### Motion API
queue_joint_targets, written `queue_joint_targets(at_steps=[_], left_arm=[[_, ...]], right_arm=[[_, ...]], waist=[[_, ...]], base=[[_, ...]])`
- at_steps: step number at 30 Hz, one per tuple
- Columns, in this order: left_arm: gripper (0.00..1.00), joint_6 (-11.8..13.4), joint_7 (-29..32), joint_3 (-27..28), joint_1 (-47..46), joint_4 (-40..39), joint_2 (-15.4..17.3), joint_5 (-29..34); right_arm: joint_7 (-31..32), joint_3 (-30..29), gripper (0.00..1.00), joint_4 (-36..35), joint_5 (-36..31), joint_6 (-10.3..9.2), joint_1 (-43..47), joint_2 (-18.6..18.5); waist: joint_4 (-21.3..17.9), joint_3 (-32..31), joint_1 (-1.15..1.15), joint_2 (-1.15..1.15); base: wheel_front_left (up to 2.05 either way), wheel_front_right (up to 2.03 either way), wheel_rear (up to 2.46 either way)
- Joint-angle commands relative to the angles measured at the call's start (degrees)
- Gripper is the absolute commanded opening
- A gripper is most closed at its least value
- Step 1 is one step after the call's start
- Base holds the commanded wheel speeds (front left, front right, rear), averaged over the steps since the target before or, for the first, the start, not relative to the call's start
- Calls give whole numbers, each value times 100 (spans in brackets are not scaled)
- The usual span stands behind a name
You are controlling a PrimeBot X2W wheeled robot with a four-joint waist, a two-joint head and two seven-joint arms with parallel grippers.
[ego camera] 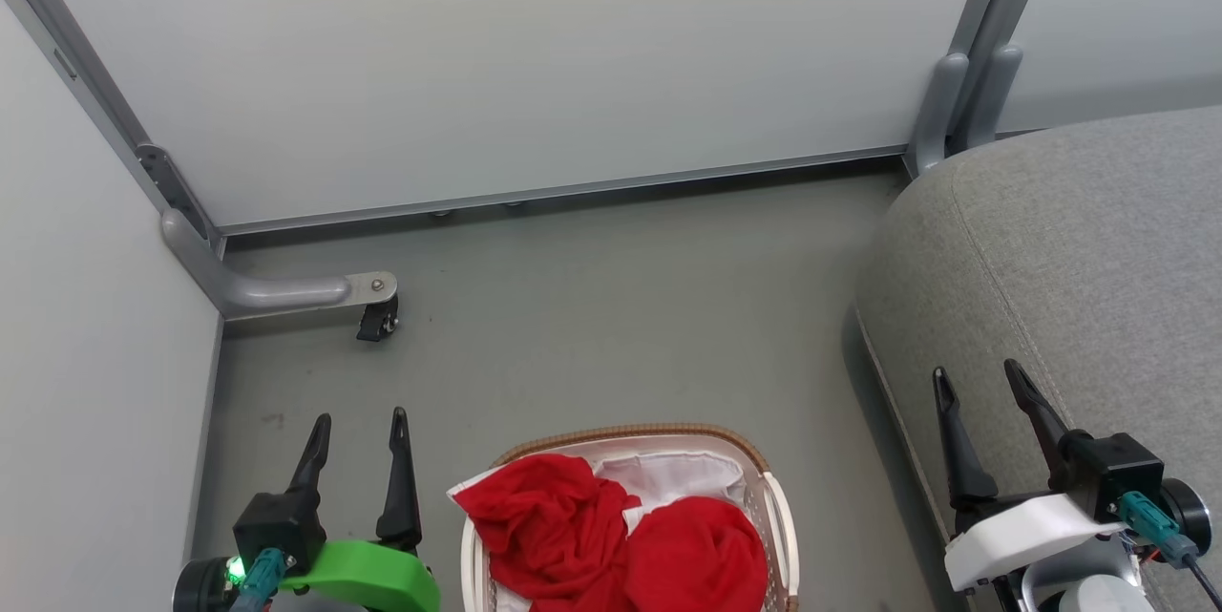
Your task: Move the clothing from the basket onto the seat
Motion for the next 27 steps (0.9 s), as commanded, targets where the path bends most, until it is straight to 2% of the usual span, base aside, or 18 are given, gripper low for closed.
queue_joint_targets(at_steps=[1, 27], left_arm=[[100, 26, -2, 7, 69, 17, 38, 52], [100, -1, -2, -104, 27, 21, 36, 96]], right_arm=[[-28, 2, 100, -8, -38, 2, 82, -34], [-27, -43, 100, -38, -52, 1, 68, -33]], waist=[[0, 2, 0, 0], [-6, 35, 0, 0]], base=[[0, 0, 0], [0, 0, 0]])
